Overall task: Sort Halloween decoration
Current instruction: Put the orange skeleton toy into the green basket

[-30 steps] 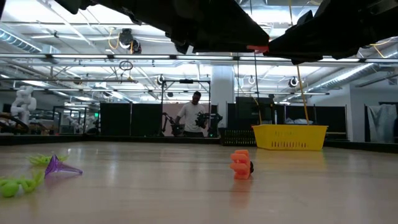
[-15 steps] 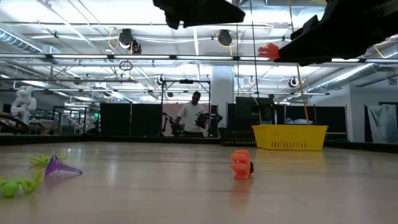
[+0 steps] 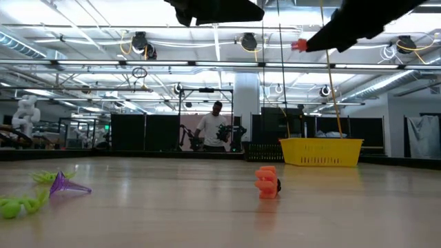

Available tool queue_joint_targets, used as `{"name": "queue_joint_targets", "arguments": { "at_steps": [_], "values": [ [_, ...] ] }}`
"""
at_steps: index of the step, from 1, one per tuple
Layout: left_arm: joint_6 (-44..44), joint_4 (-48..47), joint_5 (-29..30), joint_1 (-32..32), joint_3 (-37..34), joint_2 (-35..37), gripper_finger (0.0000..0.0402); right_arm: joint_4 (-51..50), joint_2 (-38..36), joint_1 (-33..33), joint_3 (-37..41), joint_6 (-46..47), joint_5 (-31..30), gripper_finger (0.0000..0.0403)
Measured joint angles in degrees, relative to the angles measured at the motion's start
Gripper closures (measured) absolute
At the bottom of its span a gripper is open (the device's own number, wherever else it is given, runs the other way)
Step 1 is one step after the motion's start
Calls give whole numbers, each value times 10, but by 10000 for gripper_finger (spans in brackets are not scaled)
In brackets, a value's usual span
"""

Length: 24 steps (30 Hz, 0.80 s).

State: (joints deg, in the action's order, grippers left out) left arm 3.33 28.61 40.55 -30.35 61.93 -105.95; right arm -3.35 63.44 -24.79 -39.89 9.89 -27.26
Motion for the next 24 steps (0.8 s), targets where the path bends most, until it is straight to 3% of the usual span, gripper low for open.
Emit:
{"name": "queue_joint_targets", "arguments": {
  "at_steps": [7, 11, 18, 24],
  "values": [
    [0, -7, 0, 0, 0, 0, 86, -233, -18, 138, -100, 17, 4, 389],
    [0, -9, 0, 0, 0, 0, 86, -317, -16, 224, -150, 19, 21, 389],
    [0, -11, 0, 0, 0, 0, 87, -367, -11, 378, -198, 13, 120, 388],
    [6, -13, 0, 0, 0, 0, 87, -405, 28, 490, -233, -25, 145, 388]
  ]
}}
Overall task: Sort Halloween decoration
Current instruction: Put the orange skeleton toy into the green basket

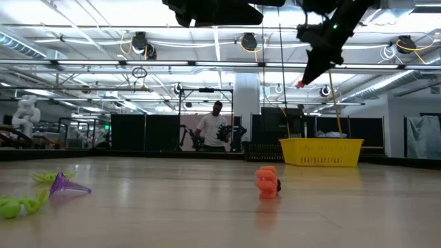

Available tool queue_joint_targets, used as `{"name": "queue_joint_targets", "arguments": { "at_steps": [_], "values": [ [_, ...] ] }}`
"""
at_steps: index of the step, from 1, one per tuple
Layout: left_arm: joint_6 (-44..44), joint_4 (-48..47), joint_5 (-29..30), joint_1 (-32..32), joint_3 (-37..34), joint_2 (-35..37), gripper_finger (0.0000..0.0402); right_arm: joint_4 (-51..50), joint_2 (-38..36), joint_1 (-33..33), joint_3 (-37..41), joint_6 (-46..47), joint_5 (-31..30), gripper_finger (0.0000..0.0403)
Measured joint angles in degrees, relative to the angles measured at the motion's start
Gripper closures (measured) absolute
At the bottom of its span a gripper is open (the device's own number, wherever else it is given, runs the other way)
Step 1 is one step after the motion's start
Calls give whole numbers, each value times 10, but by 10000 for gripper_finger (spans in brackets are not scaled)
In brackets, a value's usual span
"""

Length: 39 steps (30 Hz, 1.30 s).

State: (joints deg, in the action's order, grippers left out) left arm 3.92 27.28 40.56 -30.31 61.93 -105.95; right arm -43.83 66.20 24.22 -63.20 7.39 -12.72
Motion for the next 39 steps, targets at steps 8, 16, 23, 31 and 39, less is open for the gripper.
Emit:
{"name": "queue_joint_targets", "arguments": {
  "at_steps": [8, 16, 23, 31, 39],
  "values": [
    [-5, -17, -1, 14, 0, 0, 87, -83, 104, 108, -86, -38, 10, 388],
    [-6, -28, -12, 14, 0, 0, 87, -156, 204, 187, -120, -69, 8, 387],
    [-6, -28, -13, 14, 0, 0, 87, -165, 242, 241, -120, -86, 8, 387],
    [-8, -28, -13, 14, 0, 0, 87, -162, 247, 271, -110, -84, 8, 387],
    [-21, -28, -13, 14, 0, 0, 87, -127, 247, 273, -58, -85, 9, 387]
  ]
}}
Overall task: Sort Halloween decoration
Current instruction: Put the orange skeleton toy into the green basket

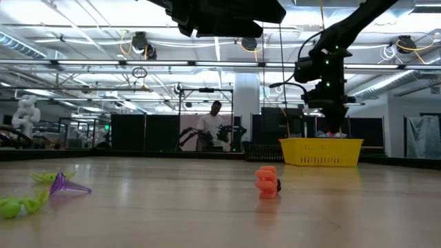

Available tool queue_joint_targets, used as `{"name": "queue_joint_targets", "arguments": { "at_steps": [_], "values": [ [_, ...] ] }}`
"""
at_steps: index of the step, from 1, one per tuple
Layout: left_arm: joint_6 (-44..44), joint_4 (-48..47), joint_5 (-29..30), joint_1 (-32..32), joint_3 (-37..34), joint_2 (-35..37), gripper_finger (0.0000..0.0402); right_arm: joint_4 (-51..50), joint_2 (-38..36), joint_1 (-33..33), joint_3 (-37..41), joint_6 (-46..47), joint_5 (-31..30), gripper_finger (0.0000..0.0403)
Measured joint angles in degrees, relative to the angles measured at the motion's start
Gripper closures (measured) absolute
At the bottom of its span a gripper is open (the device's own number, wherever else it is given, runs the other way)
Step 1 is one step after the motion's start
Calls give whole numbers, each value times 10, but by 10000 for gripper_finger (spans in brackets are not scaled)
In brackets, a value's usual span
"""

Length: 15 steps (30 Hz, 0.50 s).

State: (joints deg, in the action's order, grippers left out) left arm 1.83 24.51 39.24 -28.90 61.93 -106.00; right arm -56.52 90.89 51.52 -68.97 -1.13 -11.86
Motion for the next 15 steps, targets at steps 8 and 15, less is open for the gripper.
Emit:
{"name": "queue_joint_targets", "arguments": {
  "at_steps": [8, 15],
  "values": [
    [0, 0, 0, 0, 0, 0, 87, 49, 0, 13, 42, -14, 2, 387],
    [0, 0, 0, 0, 0, 0, 87, 70, 0, 18, 61, -22, 2, 382]
  ]
}}
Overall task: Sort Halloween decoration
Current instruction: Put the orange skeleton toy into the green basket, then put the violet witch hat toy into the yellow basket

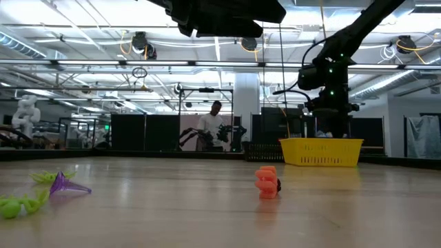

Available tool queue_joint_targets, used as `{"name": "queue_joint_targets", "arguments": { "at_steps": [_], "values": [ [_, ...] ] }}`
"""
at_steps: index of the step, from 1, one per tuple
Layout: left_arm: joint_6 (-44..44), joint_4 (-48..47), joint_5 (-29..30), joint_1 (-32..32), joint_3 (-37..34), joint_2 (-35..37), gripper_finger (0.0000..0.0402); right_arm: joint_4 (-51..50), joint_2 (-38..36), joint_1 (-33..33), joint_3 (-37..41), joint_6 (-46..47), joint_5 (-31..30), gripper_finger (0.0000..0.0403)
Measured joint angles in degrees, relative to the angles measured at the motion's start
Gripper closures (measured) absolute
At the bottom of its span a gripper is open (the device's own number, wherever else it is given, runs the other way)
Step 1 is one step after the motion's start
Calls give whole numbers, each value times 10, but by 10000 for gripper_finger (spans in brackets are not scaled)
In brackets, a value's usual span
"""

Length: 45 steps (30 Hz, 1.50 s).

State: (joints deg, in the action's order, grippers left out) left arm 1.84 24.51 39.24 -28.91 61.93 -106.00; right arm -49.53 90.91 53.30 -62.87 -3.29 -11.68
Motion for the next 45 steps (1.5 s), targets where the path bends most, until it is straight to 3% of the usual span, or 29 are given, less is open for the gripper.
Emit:
{"name": "queue_joint_targets", "arguments": {
  "at_steps": [15, 29, 33, 39, 45],
  "values": [
    [0, 0, 0, 0, 0, 0, 87, -10, -40, -2, 0, 2, 3, 265],
    [-1, 0, 0, 0, 0, 0, 87, -62, -225, -47, 0, 37, 84, 253],
    [-1, 0, 0, 0, 0, 0, 87, -61, -296, -98, 0, 72, 122, 252],
    [-3, 2, 0, 0, 0, 0, 87, -69, -388, -237, 0, 131, 127, 252],
    [-3, 2, 0, 0, 0, 0, 87, -69, -442, -421, 0, 206, 65, 252]
  ]
}}
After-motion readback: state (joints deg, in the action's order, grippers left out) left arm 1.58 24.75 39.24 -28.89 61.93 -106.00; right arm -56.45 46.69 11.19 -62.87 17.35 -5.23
